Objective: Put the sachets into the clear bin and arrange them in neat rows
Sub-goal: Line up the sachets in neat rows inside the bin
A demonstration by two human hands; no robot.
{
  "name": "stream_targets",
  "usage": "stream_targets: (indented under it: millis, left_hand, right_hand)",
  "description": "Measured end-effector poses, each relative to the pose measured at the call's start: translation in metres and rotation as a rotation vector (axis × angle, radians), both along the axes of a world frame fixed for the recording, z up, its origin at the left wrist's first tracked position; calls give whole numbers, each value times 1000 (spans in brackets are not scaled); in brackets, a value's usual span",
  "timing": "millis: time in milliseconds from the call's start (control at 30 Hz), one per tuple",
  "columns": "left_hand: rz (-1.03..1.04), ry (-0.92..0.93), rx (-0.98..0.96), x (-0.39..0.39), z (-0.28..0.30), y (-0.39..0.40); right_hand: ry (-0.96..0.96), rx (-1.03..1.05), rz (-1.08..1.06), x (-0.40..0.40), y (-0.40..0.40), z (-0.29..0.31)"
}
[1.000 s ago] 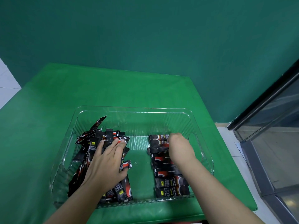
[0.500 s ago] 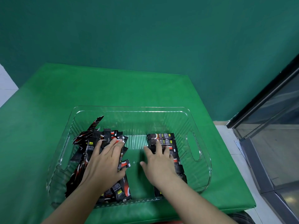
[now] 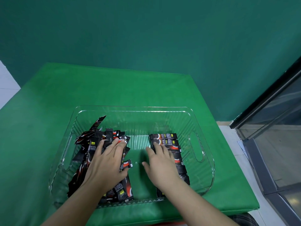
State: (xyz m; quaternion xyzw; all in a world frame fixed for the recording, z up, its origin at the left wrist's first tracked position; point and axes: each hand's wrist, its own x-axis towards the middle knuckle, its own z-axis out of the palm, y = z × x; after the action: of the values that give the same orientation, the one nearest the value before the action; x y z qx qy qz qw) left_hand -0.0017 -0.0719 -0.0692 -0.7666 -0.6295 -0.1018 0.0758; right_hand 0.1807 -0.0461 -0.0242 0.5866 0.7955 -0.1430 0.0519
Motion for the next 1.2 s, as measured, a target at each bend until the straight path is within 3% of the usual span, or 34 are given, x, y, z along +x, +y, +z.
stream_targets:
  millis: [200, 700, 967, 1200]
  left_hand:
    - [-3, 11, 2, -2, -2, 0]
    - [6, 9, -25, -2, -3, 0]
    - [2, 9, -10, 0, 0, -1]
    - [17, 15, -35, -1, 0, -1]
  right_hand:
    - [286, -74, 146, -25, 5, -8]
    - [193, -84, 228, -33, 10, -15]
    - [258, 19, -54, 11, 22, -1]
    - [14, 69, -193, 45, 34, 29]
